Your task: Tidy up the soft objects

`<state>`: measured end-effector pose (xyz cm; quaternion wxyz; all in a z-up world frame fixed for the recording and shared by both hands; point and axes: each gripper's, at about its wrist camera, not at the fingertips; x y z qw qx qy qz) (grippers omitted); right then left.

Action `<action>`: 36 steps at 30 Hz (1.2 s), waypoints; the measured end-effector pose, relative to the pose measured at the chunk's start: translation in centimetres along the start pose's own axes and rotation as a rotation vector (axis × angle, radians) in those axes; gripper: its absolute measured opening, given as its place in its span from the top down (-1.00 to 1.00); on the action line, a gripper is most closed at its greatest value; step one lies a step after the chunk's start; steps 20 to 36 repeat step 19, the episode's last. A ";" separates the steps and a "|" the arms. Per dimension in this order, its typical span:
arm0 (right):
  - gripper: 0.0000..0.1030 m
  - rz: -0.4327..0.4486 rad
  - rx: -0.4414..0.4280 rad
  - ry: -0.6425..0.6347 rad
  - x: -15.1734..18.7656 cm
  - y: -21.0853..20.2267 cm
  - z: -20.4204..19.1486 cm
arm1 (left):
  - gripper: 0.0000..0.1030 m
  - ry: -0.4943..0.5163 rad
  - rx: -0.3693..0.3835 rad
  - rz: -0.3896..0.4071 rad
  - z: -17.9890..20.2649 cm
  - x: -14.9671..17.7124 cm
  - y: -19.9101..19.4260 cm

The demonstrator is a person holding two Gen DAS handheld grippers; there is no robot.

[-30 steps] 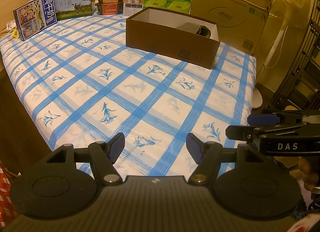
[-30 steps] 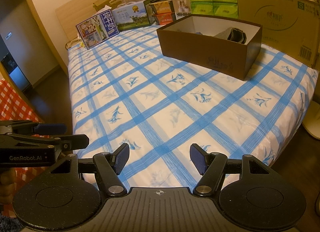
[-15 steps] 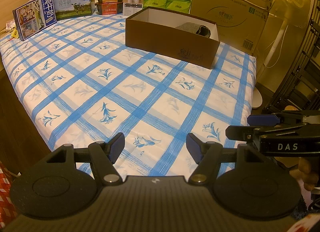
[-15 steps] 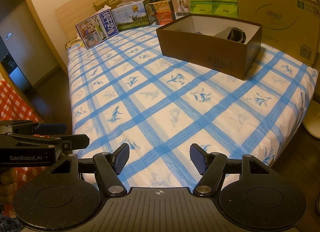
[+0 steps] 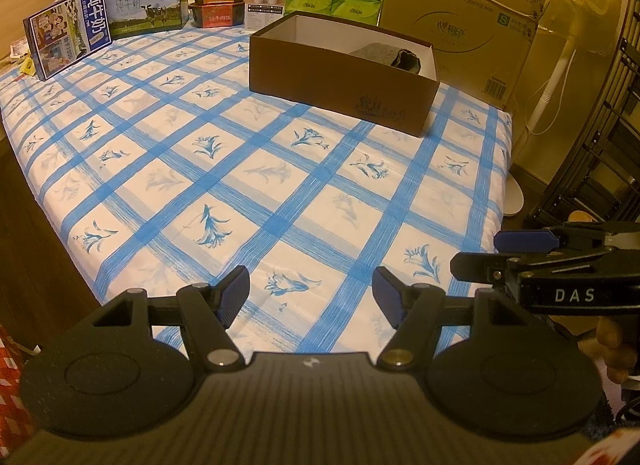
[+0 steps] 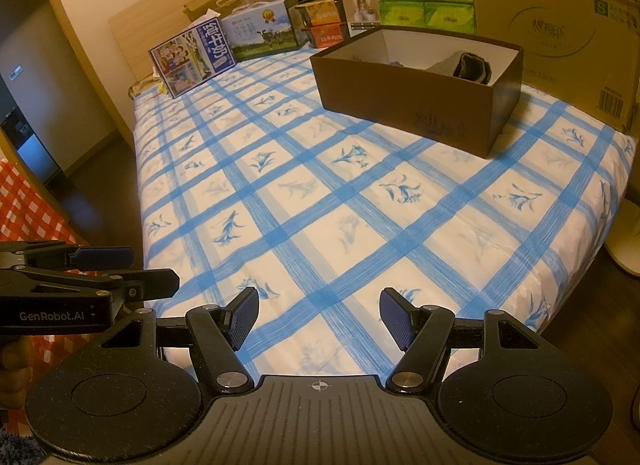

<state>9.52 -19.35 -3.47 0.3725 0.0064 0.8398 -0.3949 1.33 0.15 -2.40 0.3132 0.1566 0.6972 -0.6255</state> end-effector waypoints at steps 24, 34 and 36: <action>-0.30 -0.004 0.002 0.003 0.1 0.1 0.2 | -0.27 -0.001 -0.001 -0.004 0.2 0.0 0.2; -0.30 -0.004 0.002 0.003 0.1 0.1 0.2 | -0.27 -0.001 -0.001 -0.004 0.2 0.0 0.2; -0.30 -0.004 0.002 0.003 0.1 0.1 0.2 | -0.27 -0.001 -0.001 -0.004 0.2 0.0 0.2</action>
Point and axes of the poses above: each gripper's, at about its wrist camera, not at the fingertips, and y roughly the way its jaws point, z to its right, x to its underside, and after that the axes turned 9 degrees about -x, right-handed
